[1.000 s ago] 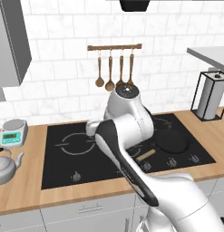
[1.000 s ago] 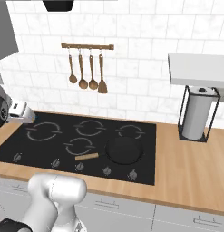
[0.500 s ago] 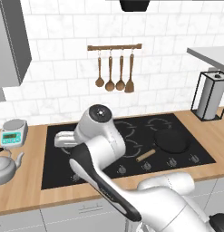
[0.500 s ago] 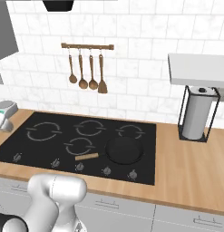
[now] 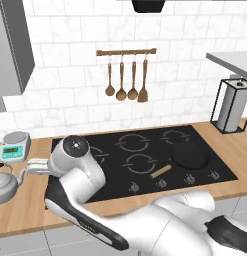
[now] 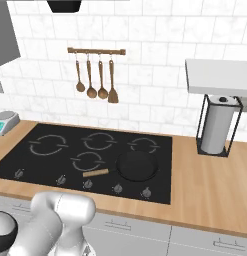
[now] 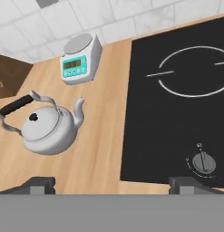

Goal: Pick the kettle from the counter and place it on a stove burner. Then turn the burner on.

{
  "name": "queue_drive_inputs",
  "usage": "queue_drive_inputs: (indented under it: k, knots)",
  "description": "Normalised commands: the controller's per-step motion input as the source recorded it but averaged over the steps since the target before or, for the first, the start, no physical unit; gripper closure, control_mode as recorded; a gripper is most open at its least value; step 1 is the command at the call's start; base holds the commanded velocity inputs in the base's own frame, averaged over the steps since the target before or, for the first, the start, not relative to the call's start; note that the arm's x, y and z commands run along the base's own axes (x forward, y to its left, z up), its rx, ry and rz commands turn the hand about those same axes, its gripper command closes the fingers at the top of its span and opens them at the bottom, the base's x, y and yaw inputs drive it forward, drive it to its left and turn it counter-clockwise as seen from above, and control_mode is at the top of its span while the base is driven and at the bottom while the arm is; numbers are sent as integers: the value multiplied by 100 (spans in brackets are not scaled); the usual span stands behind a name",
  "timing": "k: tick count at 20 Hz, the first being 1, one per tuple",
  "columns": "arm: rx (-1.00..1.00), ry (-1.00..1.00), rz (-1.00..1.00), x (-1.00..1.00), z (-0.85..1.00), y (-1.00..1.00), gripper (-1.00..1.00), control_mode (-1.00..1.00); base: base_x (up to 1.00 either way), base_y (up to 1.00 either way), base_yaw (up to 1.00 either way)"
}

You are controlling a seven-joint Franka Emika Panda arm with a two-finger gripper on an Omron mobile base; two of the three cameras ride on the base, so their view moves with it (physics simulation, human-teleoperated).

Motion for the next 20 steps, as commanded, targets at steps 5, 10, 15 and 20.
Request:
queue_drive_inputs:
  k: [5, 10, 15, 20]
  knots:
    - [1, 0, -1, 12, 0, 100, -100, -100, 0, 0, 0]
    - [11, 17, -9, 42, -1, 79, -100, -100, 0, 0, 0]
    - [5, 3, 0, 14, -3, 3, -100, -100, 0, 0, 0]
    - [1, 2, 0, 34, -2, 1, -100, -100, 0, 0, 0]
